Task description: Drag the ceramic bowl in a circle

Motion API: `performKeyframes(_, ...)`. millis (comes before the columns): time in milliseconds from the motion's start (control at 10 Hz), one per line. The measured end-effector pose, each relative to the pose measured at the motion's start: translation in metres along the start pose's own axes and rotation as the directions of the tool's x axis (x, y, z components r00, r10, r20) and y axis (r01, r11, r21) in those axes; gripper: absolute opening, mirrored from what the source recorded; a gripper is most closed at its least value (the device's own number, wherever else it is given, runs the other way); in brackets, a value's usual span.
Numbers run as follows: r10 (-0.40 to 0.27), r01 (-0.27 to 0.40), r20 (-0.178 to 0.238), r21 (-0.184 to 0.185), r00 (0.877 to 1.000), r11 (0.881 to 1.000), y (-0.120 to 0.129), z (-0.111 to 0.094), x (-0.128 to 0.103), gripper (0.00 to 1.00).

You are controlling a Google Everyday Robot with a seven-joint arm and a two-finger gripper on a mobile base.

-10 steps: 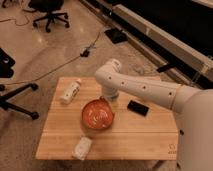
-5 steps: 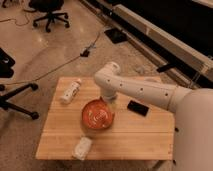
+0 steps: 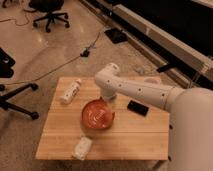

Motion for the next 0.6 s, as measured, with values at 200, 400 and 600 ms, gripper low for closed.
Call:
performKeyframes(200, -0.005, 0.005, -0.003, 0.010, 1.000, 1.000, -0.008, 0.002, 0.014, 0.57)
performKeyframes(400, 0.007, -0.007, -0.002, 0.023, 1.000, 1.000, -0.014, 0.004, 0.023, 0.53)
performKeyframes(600, 0.035, -0.035, 0.011, 0.044, 0.999, 0.998, -0.011, 0.009, 0.031, 0.53)
